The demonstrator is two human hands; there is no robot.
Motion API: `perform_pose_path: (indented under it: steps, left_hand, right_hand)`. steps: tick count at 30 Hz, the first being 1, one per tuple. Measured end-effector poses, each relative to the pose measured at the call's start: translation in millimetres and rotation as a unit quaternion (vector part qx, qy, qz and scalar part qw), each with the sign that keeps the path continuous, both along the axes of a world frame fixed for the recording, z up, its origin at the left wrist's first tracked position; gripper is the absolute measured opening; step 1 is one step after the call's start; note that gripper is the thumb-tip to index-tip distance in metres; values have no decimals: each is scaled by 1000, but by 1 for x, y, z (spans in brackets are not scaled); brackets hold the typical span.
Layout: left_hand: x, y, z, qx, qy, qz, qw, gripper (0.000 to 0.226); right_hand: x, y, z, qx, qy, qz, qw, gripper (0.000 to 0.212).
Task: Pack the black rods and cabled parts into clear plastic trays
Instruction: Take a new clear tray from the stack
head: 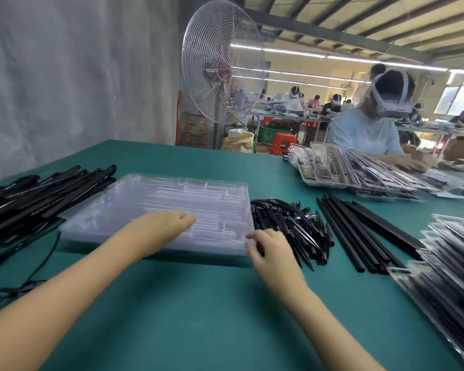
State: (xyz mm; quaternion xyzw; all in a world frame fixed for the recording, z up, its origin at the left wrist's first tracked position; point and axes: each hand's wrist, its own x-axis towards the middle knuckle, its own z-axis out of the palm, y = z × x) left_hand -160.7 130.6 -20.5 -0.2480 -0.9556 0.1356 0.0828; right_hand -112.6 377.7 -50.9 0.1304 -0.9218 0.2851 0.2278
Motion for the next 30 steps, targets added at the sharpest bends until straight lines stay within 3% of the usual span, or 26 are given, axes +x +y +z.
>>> perform_pose_path:
  steps: [5, 8, 11, 15, 18, 24, 30]
  left_hand:
    - [3, 5, 3, -110, 24, -34, 993, 29]
    - [1, 7, 8, -117, 8, -29, 993, 15]
    - [0, 9, 14, -94, 2, -34, 995, 15]
    - [-3, 11, 18, -36, -15, -41, 998, 12]
    - [-4, 16, 19, 87, -62, -29, 994, 16]
    - [-11, 30, 17, 210, -132, -29, 968, 16]
    - [-22, 45, 7, 286, -147, -22, 947, 10]
  right_hand:
    - [-23, -35, 1, 88, -50, -25, 995, 25]
    - [-29, -30, 5, -35, -94, 4, 995, 21]
    - [-33, -28, 13, -58, -148, 21, 987, 19]
    - [-37, -25, 26, -98, -261, 41, 959, 19]
    - [-41, -27, 33, -79, -292, 36, 953, 18]
    - [-48, -35, 29, -55, -264, -8, 963, 19]
    - [-53, -40, 19, -18, -167, -49, 985, 20]
